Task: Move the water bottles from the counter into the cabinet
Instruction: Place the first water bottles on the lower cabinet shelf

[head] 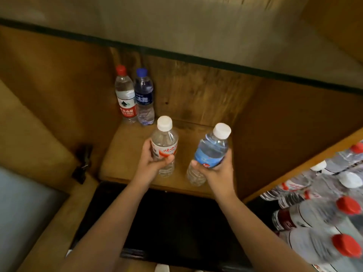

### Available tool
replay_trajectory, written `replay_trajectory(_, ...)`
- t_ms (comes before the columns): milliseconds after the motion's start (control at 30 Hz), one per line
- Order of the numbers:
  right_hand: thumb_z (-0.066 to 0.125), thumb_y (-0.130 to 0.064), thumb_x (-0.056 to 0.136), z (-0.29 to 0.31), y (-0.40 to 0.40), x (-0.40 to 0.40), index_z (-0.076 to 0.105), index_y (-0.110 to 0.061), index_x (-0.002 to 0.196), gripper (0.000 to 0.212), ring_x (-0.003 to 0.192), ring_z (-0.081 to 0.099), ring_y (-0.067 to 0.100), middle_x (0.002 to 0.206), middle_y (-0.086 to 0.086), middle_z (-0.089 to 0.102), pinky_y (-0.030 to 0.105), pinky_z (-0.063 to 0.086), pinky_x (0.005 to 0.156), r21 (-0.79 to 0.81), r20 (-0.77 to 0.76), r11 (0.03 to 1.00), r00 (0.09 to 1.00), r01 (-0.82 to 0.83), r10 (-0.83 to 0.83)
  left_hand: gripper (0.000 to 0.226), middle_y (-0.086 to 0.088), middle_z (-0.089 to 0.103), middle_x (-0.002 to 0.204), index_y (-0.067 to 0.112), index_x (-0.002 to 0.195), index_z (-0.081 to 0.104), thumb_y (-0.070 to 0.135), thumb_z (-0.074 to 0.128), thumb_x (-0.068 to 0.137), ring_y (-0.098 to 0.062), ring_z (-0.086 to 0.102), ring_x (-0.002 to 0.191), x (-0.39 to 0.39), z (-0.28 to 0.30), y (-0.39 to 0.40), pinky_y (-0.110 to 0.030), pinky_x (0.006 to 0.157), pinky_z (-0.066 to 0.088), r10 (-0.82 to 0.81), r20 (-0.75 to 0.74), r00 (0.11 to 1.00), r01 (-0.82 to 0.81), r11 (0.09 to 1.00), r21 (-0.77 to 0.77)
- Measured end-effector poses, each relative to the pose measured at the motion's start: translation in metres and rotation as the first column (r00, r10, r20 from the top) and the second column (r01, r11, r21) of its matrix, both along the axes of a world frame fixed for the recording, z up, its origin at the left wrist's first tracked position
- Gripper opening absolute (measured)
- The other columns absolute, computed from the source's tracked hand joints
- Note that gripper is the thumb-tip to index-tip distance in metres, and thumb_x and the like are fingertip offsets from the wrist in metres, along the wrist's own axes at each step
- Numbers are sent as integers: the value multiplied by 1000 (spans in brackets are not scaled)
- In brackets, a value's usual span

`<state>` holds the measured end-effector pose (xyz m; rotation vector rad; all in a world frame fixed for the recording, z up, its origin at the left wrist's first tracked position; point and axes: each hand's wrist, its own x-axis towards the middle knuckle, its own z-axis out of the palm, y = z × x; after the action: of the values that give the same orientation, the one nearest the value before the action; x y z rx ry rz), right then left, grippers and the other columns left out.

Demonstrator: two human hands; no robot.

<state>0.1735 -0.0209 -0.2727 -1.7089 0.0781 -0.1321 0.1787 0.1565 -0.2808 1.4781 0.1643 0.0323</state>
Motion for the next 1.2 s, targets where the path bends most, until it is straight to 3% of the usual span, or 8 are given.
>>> replay_trajectory(133, 84, -6, 60, -12, 13, 22, 37, -13, 125, 80, 111, 56, 18, 121, 7, 55, 20, 49, 89, -25, -25, 1000, 1000, -3, 2, 62, 14, 56, 107, 21, 126, 35, -8, 63, 78, 12, 61, 85, 16, -11, 1, -11, 77, 52, -79, -45, 996, 78, 997, -16)
replay_trajectory(233, 84, -4, 60, -18, 18, 31, 36, -12, 124, 80, 112, 55, 17, 122, 8, 53, 15, 49, 87, -30, -43, 999, 999, -24, 23, 66, 10, 56, 111, 16, 131, 34, -10, 61, 78, 5, 59, 93, 20, -16, 6, -8, 74, 49, -163, -62, 985, 163, 987, -9)
replay_trajectory(400, 82, -2, 61, -31, 23, 32, 34, -10, 129, 84, 120, 50, 23, 128, 11, 49, 39, 45, 101, -31, -88, 998, 995, -47, 44, 64, 12, 55, 116, 25, 127, 35, -8, 61, 79, 2, 55, 103, 22, -18, 18, -9, 81, 48, -262, -95, 960, 264, 965, -2)
replay_trajectory(500, 83, -2, 59, -38, 23, 29, 32, -12, 131, 89, 124, 47, 24, 131, 10, 47, 41, 43, 104, -39, -104, 998, 994, -44, 40, 66, 15, 53, 116, 25, 128, 34, -7, 63, 78, 9, 55, 100, 23, -18, 21, -3, 78, 45, -269, -115, 956, 274, 962, 24)
replay_trajectory(633, 85, -4, 56, -53, 15, 21, 31, -16, 135, 96, 127, 44, 23, 135, 8, 43, 46, 40, 106, -72, -170, 994, 983, -84, 71, 86, 10, 50, 119, 20, 132, 34, -5, 79, 63, -2, 52, 106, 12, -33, 13, -12, 84, 44, -99, -171, 980, 119, 987, 111)
replay_trajectory(800, 78, -9, 69, -77, 12, 17, 39, -26, 125, 70, 122, 47, 17, 129, 0, 48, 40, 42, 103, -219, -186, 972, 982, -78, 37, 66, 5, 55, 111, 24, 111, 42, -3, 79, 63, -12, 53, 104, 8, -60, -12, -25, 88, 44, 225, -148, 963, -187, 954, 234)
replay_trajectory(1000, 76, -12, 72, -78, 29, 53, 42, -18, 126, 64, 111, 47, 7, 116, -10, 48, 21, 37, 90, -386, -109, 919, 993, -79, 39, 56, -1, 59, 117, 11, 123, 47, 1, 72, 73, -9, 52, 103, 41, -71, -14, -21, 87, 41, 236, -96, 967, -188, 914, 359)
replay_trajectory(1200, 76, -10, 71, -76, 47, 114, 43, -10, 126, 65, 117, 50, 22, 126, 7, 51, 29, 41, 94, -486, -74, 872, 997, -54, 20, 44, -9, 64, 117, 8, 124, 50, 3, 63, 83, -17, 60, 103, 105, -67, 3, -24, 88, 45, 225, -14, 974, -188, 846, 499)
